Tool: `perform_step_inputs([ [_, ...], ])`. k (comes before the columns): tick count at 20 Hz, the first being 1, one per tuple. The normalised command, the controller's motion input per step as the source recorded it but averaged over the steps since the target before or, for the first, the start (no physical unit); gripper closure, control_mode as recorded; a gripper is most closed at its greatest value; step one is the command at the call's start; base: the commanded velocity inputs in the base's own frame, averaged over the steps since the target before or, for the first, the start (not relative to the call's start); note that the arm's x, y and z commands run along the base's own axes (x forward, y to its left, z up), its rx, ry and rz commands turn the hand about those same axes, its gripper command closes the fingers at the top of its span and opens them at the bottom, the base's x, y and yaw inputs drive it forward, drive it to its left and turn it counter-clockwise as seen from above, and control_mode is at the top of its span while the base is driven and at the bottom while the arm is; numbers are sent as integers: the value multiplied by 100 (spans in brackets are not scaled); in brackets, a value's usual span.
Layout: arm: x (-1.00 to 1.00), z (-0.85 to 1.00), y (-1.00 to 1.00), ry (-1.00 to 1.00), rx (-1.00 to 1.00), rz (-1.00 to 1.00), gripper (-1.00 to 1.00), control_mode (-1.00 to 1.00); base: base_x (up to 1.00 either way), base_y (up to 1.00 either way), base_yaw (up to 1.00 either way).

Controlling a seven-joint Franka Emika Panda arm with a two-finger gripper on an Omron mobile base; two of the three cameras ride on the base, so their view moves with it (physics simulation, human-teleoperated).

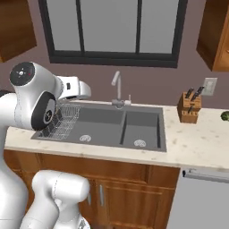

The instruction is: Pick the jam and bar from the counter and place them in the cabinets closest to them.

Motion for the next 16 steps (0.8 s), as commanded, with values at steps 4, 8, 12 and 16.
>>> perform_step_inputs([
  [4, 0, 0, 0, 0, 0, 0, -100, 100, -4, -59, -2],
  [8, 0, 0, 0, 0, 0, 0, -100, 100, -3, -61, -2],
  [12, 0, 0, 0, 0, 0, 0, -100, 100, -1, -62, -2],
  [16, 0, 0, 0, 0, 0, 0, -100, 100, 0, -63, -2],
])
